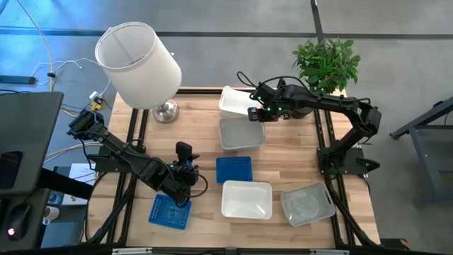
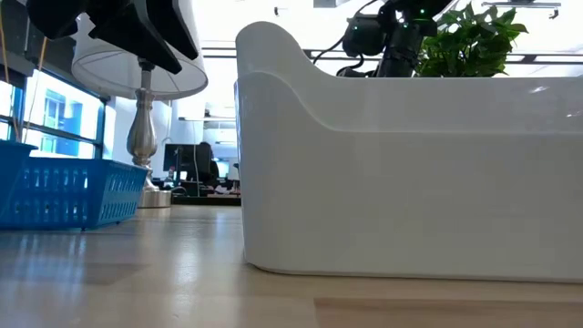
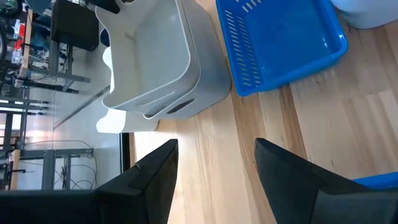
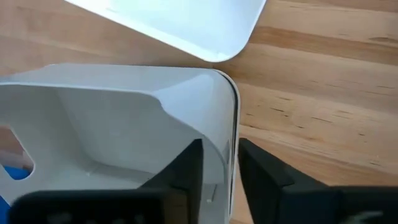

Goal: Stack baskets by color
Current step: Stack the top left gray bin on the top left gray bin

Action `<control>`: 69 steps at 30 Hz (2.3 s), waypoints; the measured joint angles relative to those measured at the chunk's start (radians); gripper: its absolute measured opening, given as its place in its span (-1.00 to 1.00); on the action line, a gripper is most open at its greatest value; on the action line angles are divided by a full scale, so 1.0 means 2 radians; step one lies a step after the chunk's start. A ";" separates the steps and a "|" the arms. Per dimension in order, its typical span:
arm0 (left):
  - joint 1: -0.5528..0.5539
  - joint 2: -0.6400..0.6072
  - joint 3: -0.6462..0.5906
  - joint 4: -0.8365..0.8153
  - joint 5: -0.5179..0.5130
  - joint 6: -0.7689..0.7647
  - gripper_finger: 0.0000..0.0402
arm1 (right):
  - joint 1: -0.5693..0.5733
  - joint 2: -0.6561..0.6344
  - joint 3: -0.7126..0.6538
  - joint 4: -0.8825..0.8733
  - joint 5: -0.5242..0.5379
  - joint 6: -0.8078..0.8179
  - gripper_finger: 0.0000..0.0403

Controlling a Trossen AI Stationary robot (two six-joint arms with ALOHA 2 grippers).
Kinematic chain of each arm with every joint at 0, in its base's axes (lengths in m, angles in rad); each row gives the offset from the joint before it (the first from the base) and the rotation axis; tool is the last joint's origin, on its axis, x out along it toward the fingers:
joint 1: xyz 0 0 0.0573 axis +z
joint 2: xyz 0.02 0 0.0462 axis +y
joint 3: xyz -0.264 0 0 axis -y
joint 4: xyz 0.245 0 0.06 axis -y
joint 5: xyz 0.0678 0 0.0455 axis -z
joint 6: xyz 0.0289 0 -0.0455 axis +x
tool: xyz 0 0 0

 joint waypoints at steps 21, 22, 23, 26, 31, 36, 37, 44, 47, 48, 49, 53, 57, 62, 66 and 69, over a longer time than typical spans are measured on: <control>0.000 0.000 0.000 0.000 0.000 -0.001 -0.02 | -0.005 0.000 -0.001 0.008 -0.047 -0.011 -0.95; 0.000 0.000 0.000 0.000 0.000 -0.001 -0.02 | -0.007 0.000 0.001 0.006 -0.054 -0.009 -0.97; 0.000 0.000 0.000 0.000 0.000 -0.002 -0.02 | -0.008 0.000 0.004 0.006 -0.060 -0.006 -0.98; 0.000 0.000 0.000 0.000 0.000 -0.002 -0.02 | -0.014 -0.001 0.012 0.009 -0.080 0.005 -0.98; 0.000 0.000 0.000 0.000 0.000 -0.002 -0.02 | -0.015 0.000 0.016 0.000 -0.081 0.011 -1.00; 0.000 0.000 0.000 0.000 0.000 -0.001 -0.02 | -0.015 0.016 0.016 -0.050 -0.073 0.008 -1.00; 0.000 0.000 0.000 0.000 0.000 -0.001 -0.02 | -0.015 0.018 0.016 -0.054 -0.072 0.006 -1.00; 0.000 0.000 0.000 0.000 0.000 -0.001 -0.02 | -0.015 0.035 0.016 -0.034 -0.069 0.000 -1.00; 0.000 0.000 0.000 0.000 0.000 -0.001 -0.02 | -0.015 0.035 0.016 -0.016 -0.058 -0.004 -1.00; 0.000 0.000 0.000 0.000 0.000 -0.001 -0.02 | -0.015 0.035 0.016 -0.012 -0.057 -0.005 -1.00; 0.000 0.000 0.000 0.000 0.000 -0.001 -0.02 | -0.015 0.035 0.016 -0.009 -0.057 -0.011 -1.00; 0.000 0.000 0.000 0.000 0.000 -0.001 -0.02 | -0.015 0.035 0.016 -0.004 -0.058 -0.015 -1.00; 0.000 0.000 0.000 0.000 0.000 0.000 -0.02 | -0.014 0.035 0.016 -0.004 -0.057 -0.014 -0.91; 0.000 0.000 0.000 0.000 0.000 -0.001 -0.02 | -0.011 0.035 0.016 -0.004 -0.053 -0.011 -0.68; 0.000 0.000 0.000 0.000 0.000 0.000 -0.02 | -0.011 0.035 0.016 -0.004 -0.064 0.001 -0.53; 0.000 0.000 0.000 -0.001 0.000 0.000 -0.02 | -0.015 0.034 0.016 -0.004 -0.093 -0.002 -0.47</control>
